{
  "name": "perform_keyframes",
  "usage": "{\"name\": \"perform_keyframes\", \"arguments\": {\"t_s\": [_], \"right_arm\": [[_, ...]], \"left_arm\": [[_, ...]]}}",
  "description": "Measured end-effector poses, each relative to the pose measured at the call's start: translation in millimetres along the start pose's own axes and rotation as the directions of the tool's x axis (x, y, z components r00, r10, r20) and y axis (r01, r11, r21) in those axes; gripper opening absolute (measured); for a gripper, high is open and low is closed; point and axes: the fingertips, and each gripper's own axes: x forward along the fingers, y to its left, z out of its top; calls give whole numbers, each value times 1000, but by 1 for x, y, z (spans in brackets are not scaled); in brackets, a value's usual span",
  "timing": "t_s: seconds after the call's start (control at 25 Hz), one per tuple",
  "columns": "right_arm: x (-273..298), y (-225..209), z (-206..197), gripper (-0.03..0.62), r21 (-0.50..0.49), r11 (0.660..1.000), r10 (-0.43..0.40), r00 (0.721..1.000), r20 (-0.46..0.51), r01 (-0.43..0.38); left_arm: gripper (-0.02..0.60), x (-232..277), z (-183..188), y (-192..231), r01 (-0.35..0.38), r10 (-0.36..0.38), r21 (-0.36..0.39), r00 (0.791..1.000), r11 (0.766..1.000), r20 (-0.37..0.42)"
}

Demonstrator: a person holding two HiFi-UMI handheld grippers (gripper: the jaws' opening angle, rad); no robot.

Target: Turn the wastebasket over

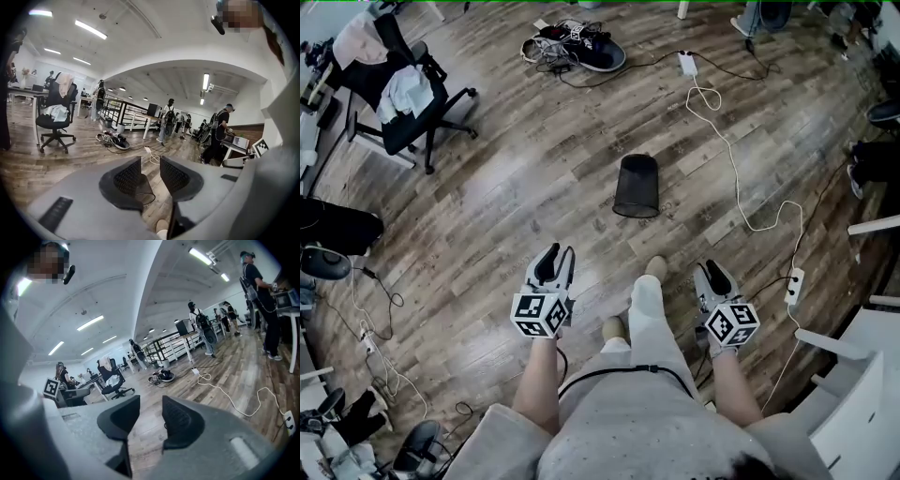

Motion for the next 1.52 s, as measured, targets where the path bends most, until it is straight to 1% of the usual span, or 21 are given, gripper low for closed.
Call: {"name": "perform_keyframes", "arguments": {"t_s": [0.2, 0.32, 0.44, 0.6, 0.76, 0.92, 1.04, 1.12, 1.32, 1.52], "right_arm": [[48, -23, 16, 144, -3, 999, 33, 998, -52, -33], [71, -38, 23, 144, -21, 998, 49, 995, -85, -51], [96, -51, 28, 144, -46, 996, 67, 991, -118, -73], [136, -63, 33, 144, -99, 987, 104, 977, -184, -123], [173, -75, 26, 144, -133, 974, 146, 959, -244, -182], [208, -94, 2, 146, -148, 972, 134, 948, -290, -183], [232, -101, -23, 145, -170, 967, 125, 937, -328, -189], [246, -107, -38, 146, -172, 969, 111, 935, -335, -177], [284, -124, -72, 146, -157, 980, 70, 947, -315, -125], [315, -143, -119, 152, -168, 979, 53, 943, -330, -113]], "left_arm": [[121, 50, 2, 17, -50, 49, -43, 999, 998, -20], [121, 82, 7, 16, -55, 54, -53, 998, 997, -19], [121, 111, 9, 15, -48, 47, -39, 998, 998, -30], [122, 151, 10, 21, -63, 61, -31, 996, 998, -57], [121, 186, 0, 27, -79, 75, -61, 995, 995, -62], [121, 227, -25, 35, -54, 46, -82, 994, 995, -97], [121, 256, -49, 38, -1, -8, -68, 991, 998, -131], [121, 273, -69, 41, 30, -40, -62, 987, 998, -158], [139, 313, -121, 58, 99, -106, -40, 969, 994, -225], [147, 344, -175, 69, 178, -174, -11, 943, 984, -285]]}}
